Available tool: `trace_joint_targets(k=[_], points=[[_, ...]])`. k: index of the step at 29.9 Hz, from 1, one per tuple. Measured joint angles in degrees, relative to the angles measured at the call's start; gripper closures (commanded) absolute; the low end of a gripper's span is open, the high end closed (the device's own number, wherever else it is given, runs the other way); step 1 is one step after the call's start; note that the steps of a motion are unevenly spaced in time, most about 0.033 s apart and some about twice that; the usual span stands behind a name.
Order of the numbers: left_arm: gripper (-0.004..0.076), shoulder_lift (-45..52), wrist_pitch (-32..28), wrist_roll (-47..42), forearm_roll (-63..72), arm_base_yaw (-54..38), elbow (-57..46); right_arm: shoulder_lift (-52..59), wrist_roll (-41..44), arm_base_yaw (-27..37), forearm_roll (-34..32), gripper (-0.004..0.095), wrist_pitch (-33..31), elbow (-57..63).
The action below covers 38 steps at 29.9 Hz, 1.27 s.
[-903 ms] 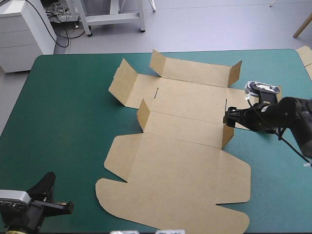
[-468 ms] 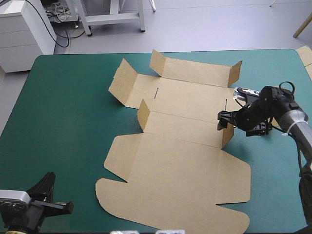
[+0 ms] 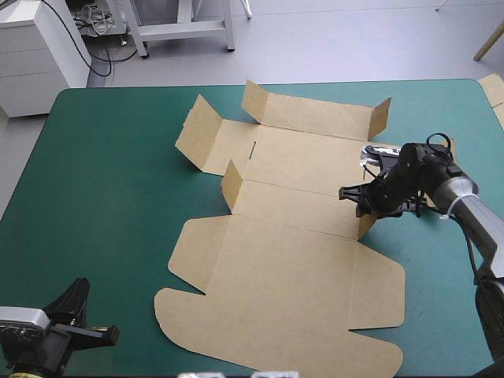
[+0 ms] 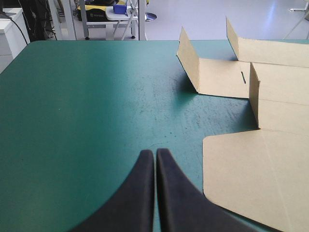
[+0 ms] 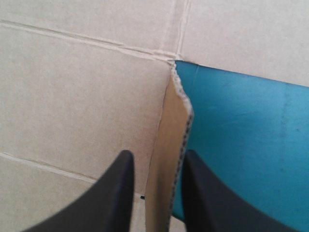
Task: Fold the box
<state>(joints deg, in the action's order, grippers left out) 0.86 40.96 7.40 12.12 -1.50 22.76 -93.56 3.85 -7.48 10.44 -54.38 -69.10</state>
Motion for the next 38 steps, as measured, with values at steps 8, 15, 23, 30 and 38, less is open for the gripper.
trace_joint_targets(k=[8,15,23,30,38], points=[[0.0731,0.0,0.0,0.0,0.0,0.0,0.0,0.0,-0.76,-0.11,-0.99,0.0909,-0.62,0.0],[0.0731,0.0,0.0,0.0,0.0,0.0,0.0,0.0,-13.59,-0.18,1.95,0.0909,-1.17,-0.91],[0.0731,0.0,0.0,0.0,0.0,0.0,0.0,-0.97,-26.71,-1.92,4.14,0.091,-2.79,-7.65],[0.0731,0.0,0.0,0.0,0.0,0.0,0.0,-8.95,-34.24,-12.66,-6.55,0.091,-8.92,-17.39],[0.0731,0.0,0.0,0.0,0.0,0.0,0.0,-18.86,-47.84,-23.66,-13.1,0.0929,-8.29,-30.08]])
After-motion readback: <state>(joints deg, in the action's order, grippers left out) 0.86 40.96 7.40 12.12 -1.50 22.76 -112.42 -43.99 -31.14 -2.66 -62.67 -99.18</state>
